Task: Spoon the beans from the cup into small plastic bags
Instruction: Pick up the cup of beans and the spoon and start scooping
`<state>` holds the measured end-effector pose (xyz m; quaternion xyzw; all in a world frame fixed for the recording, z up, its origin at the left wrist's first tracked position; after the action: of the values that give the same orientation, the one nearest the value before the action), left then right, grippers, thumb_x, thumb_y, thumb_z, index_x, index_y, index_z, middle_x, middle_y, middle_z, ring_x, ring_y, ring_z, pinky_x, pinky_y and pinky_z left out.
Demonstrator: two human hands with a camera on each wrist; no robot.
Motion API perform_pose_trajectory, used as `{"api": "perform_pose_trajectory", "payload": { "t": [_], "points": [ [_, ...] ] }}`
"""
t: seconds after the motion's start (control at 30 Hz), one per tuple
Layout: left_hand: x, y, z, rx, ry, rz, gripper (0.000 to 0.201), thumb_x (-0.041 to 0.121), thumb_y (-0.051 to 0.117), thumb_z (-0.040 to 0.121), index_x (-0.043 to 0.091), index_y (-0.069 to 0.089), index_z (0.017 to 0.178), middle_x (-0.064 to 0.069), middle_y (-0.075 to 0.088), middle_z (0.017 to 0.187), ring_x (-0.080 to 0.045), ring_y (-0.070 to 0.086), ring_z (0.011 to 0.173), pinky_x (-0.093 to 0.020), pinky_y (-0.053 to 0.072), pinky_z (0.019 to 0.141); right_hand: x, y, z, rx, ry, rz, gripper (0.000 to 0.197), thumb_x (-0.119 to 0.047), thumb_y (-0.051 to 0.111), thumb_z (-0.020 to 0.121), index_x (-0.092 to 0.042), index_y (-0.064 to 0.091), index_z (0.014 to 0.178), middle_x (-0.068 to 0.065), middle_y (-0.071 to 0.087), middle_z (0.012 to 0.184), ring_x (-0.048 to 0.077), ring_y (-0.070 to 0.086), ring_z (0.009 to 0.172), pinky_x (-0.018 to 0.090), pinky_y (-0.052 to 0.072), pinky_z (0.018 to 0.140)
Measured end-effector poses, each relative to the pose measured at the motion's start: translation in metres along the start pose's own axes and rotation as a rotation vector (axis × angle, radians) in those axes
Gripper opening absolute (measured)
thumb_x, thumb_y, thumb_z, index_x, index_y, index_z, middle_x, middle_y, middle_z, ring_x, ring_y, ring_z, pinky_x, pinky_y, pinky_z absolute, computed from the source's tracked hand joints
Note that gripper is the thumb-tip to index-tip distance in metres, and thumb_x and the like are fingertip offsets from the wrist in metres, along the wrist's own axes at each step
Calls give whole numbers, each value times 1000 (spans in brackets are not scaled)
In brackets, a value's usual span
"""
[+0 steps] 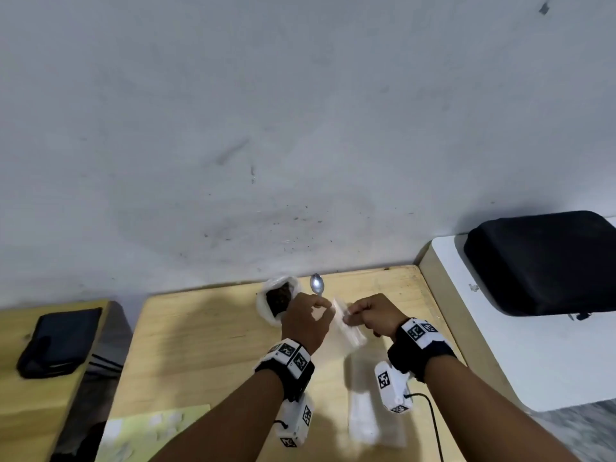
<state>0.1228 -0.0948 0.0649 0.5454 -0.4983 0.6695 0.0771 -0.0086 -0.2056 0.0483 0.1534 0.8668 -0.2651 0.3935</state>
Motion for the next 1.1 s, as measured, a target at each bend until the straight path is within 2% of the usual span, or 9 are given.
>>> {"api": "perform_pose_trajectory", "payload": {
  "t": [0.13, 0.27, 0.37, 0.47, 0.57, 0.7, 0.8, 0.9, 1.1],
  "points": [
    [8, -34, 8, 53, -72, -152, 28, 36, 75, 77, 20, 59, 61, -1, 64, 61, -14, 59, 60, -26, 49, 64, -49, 29, 2, -27, -142, 65, 8, -6, 74, 80, -12, 73, 74, -3, 65, 63, 10, 55, 61, 16, 28, 44],
    [-7, -70, 10, 96, -197, -306, 33, 39, 77, 67, 16, 58, 57, -9, 69, 59, -26, 67, 58, -34, 59, 64, -84, 55, -2, -98, -219, 84, 7, -6, 75, 78, -1, 73, 83, -4, 63, 63, 4, 54, 57, 17, 34, 46],
    [-19, -93, 7, 136, -233, -411, 31, 35, 79, 67, 11, 60, 59, -15, 70, 62, -31, 68, 56, -44, 60, 63, -97, 72, -5, -172, -223, 66, 6, -15, 75, 81, -14, 75, 87, -10, 64, 67, 1, 50, 57, 19, 34, 52],
    [-32, -109, 2, 180, -273, -495, 33, 33, 82, 66, 7, 62, 64, -16, 69, 63, -32, 68, 56, -48, 60, 64, -105, 88, -5, -233, -225, 63, 11, -10, 73, 81, -19, 74, 86, -11, 64, 71, 3, 53, 61, 20, 35, 54],
    [-41, -117, -5, 214, -310, -567, 32, 28, 85, 66, 6, 62, 67, -18, 67, 66, -30, 67, 58, -47, 60, 64, -115, 98, -5, -207, -228, 72, 12, -8, 76, 77, -19, 72, 81, -11, 66, 67, 4, 58, 63, 22, 34, 54],
    [-43, -124, -8, 183, -328, -709, 29, 20, 84, 70, 2, 62, 74, -23, 68, 72, -29, 68, 64, -42, 60, 67, -117, 107, -2, -189, -180, 103, 14, -19, 81, 71, -21, 75, 83, -6, 74, 81, 7, 64, 78, 26, 39, 62],
    [-43, -128, -8, 133, -335, -803, 20, 10, 76, 79, -2, 61, 80, -19, 67, 72, -25, 66, 63, -36, 60, 65, -115, 110, 0, -188, -139, 207, 10, -22, 81, 75, -21, 74, 81, -6, 66, 71, 7, 52, 64, 22, 37, 55],
    [-43, -129, -5, 95, -343, -794, 14, 4, 71, 82, 0, 58, 80, -23, 66, 76, -27, 67, 62, -33, 60, 62, -115, 110, 4, -150, -136, 257, 5, -19, 74, 83, -19, 71, 79, -3, 59, 66, 12, 46, 60, 22, 33, 50],
    [-40, -127, 0, 60, -377, -509, 16, 7, 53, 84, 0, 60, 72, -17, 64, 66, -31, 65, 57, -32, 55, 56, -134, 109, 6, -53, -344, 2, 10, -16, 69, 87, -19, 69, 77, 2, 57, 65, 10, 51, 56, 23, 45, 48]
  ]
}}
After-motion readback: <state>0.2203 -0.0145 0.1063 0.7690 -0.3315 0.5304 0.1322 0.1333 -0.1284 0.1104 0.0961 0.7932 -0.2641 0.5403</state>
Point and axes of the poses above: each hand's wrist, its own z-axis towards the middle knuckle, its own y-axis out of the palm, x = y × z, the point moved 9 cm from there along z, towards the middle knuckle
